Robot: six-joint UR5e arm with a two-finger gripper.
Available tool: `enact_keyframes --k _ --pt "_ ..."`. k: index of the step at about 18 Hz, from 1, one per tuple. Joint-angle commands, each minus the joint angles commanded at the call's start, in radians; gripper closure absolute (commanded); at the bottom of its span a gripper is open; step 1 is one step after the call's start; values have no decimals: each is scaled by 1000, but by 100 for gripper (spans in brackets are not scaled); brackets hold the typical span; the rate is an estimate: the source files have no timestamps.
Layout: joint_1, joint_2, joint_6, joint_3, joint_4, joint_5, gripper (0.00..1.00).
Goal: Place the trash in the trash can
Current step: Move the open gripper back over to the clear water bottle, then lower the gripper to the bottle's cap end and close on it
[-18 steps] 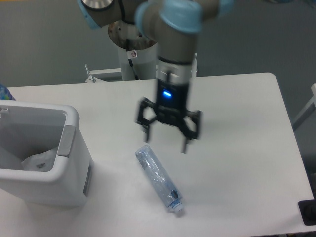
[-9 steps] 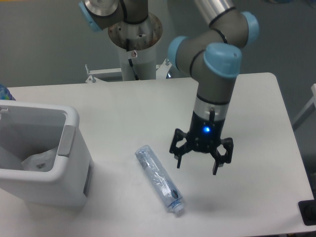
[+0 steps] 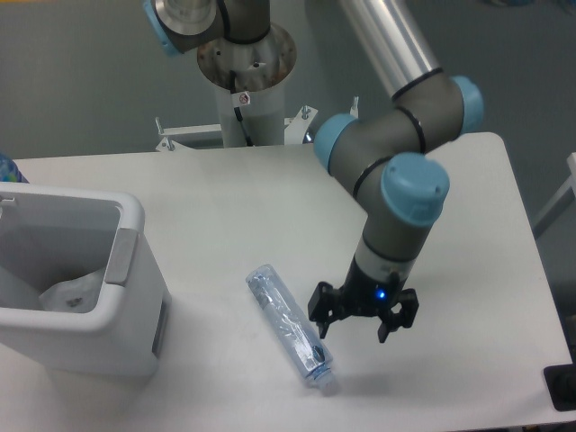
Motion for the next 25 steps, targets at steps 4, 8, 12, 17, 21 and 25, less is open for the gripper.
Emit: enact_keyframes --k 4,8,12,17,21,25 --pt "-40 -112 -83 114 -64 86 0" --pt "-45 -147 -123 147 -75 97 0" --pt "-45 -198 -184 195 -77 132 0" --pt "-48 -221 -203 198 -77 150 0" --pt "-58 -230 -203 192 -80 153 4" --pt "-77 -227 -201 184 -161 153 28"
